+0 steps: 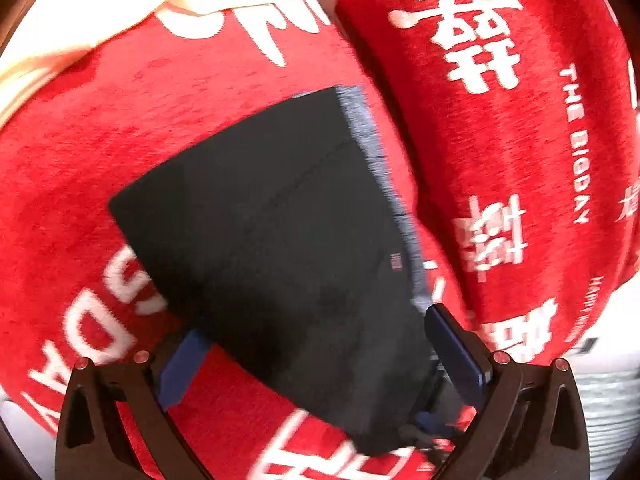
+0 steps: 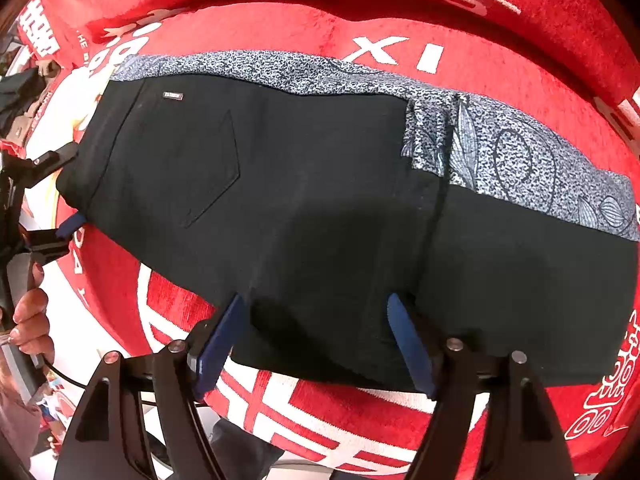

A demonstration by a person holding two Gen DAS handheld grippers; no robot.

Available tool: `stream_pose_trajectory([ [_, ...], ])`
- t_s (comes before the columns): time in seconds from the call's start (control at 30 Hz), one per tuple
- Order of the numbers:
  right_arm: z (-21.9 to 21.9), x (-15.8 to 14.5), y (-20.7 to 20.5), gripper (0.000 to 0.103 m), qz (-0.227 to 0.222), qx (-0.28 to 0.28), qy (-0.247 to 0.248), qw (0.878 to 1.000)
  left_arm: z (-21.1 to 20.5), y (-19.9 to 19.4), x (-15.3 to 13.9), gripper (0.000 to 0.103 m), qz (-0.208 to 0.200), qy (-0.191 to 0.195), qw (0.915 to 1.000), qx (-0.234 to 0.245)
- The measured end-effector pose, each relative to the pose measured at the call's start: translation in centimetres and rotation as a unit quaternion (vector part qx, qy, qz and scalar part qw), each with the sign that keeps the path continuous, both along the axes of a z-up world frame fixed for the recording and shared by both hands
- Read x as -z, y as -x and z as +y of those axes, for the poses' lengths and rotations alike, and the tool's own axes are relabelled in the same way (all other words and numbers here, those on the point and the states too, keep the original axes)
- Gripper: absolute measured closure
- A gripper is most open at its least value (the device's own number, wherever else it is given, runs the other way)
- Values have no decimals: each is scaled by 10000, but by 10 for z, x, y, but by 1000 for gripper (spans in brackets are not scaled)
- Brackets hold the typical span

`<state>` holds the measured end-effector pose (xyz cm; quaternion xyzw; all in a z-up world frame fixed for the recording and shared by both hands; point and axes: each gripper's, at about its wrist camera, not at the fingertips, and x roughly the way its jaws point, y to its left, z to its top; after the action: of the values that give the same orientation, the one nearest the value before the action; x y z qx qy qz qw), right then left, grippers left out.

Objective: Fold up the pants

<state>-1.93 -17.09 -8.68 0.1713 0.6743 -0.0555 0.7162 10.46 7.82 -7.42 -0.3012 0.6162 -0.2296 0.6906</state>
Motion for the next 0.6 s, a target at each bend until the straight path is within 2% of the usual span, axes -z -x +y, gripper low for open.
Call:
stream_pose_trajectory([
  [0.13, 0, 0, 1, 25, -28, 9, -10, 10000, -4, -1, -18, 1, -398, 647, 9970, 149],
  [0.17, 0, 1, 1, 25, -40, 8, -9, 10000, -6, -3, -13, 1, -382, 551, 9975, 241],
  [0.23, 1, 1, 1, 24, -58, -6, -11, 10000, -7, -9, 5, 1, -59, 219, 9992, 318],
  [0.27, 2, 1, 1, 24, -57, -22, 2, 10000, -6, -11, 13, 1, 70, 218, 9992, 314],
  [0.33, 3, 1, 1, 24, -53, -58, 24, 10000, -6, -14, 9, 1, -27, 170, 9995, 254],
  [0.4, 3, 1, 1, 23, -65, -106, 18, 9999, -14, -16, 7, 8, 8, -215, 9995, 251],
  [0.43, 3, 0, 1, 23, -67, -126, 9, 9999, -17, -16, 5, 12, -31, -406, 9990, 207],
  [0.47, 3, 0, 0, 23, -58, -152, 1, 9999, -20, -15, 4, 23, -89, -555, 9982, 190],
  [0.5, 3, -2, -1, 23, -48, -170, -23, 9998, -22, -14, 1, 45, -184, -809, 9964, 201],
  [0.53, 2, -5, -3, 23, -49, -156, -61, 9998, -25, -13, -1, 56, -272, -1085, 9934, 269],
  [0.57, -1, -9, -5, 23, -62, -107, -119, 9999, -29, -11, -3, 65, -425, -1481, 9872, 414],
  [0.6, -4, -15, -7, 23, -100, -15, -227, 9997, -34, -9, -7, 65, -605, -1687, 9822, 570],
])
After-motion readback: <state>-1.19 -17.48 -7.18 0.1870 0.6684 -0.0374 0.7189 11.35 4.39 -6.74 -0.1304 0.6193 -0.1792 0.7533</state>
